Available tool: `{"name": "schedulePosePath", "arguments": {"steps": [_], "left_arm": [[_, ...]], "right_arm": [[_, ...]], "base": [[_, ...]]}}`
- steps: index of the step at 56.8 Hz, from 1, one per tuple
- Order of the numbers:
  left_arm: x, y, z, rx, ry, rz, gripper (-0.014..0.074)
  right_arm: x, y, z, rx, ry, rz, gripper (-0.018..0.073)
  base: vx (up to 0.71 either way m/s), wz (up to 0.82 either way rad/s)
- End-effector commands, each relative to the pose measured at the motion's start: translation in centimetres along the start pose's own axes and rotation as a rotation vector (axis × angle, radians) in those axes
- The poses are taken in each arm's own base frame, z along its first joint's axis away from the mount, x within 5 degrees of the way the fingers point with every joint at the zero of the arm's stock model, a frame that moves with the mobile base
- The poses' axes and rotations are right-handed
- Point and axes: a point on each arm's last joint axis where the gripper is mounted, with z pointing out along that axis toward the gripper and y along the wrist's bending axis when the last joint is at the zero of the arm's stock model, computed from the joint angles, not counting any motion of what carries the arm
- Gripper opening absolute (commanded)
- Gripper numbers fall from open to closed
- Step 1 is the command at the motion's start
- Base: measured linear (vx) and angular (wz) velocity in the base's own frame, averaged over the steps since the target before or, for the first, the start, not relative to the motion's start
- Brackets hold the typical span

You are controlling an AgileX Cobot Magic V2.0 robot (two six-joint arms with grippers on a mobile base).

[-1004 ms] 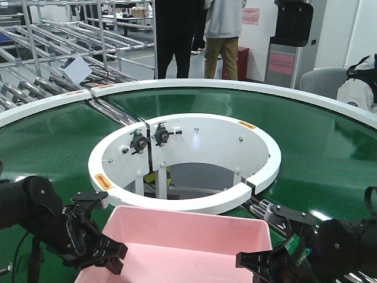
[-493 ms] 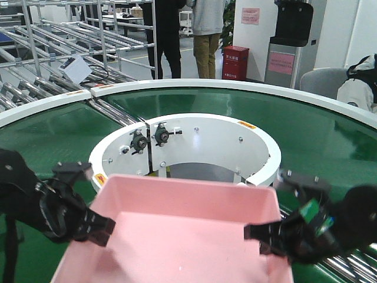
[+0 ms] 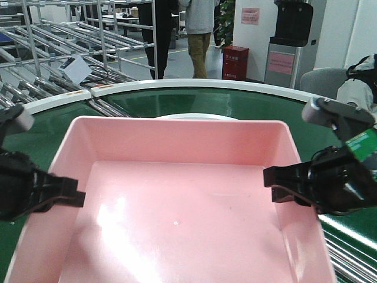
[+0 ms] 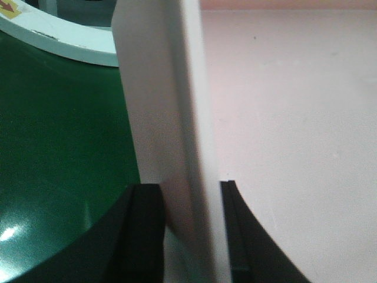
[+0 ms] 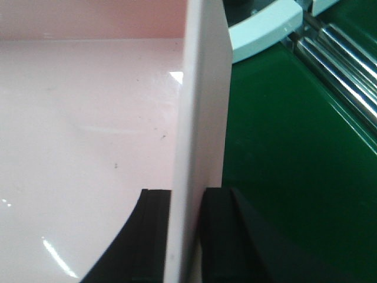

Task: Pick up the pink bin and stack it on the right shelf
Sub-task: 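Close both grippers on the bin walls and lift the bin, then hold the pink bin raised between both grippers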

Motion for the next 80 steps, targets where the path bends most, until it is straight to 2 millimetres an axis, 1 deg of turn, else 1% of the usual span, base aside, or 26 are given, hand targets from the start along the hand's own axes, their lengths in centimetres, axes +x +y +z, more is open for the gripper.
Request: {"name": "schedulePosePath", "arguments": {"steps": [1, 4, 9, 24, 80], "left_arm": [[0.0, -1.7, -2.8, 0.08, -0.136, -0.019, -0.0003], [0.2, -1.9, -3.2, 0.08, -0.153, -0.017, -0.0002], [0.3, -2.2, -4.1, 0.085, -0.176, -0.008, -0.0001], [0.5, -2.7, -5.9, 0.091, -0.246, 0.01, -0.0001], [0.5, -2.8, -5.9, 0.091, -0.247, 0.011, -0.0001]], "right_arm": [[-1.5, 1.0, -3.6, -0.073, -0.191, -0.003, -0.0008], [-1.3, 1.0, -4.2, -0.073, -0.198, -0.009, -0.0008], [-1.1, 1.0, -4.6, -0.071, -0.192, -0.015, -0.0008], [-0.4, 0.7, -4.5, -0.04, -0.115, -0.027, -0.0008], [-0.4, 0.7, -4.5, -0.039, -0.11, -0.027, -0.0008]], "base": [[0.0, 0.0], [0.0, 0.0], [0.0, 0.0], [0.0, 0.0], [0.0, 0.0]]}}
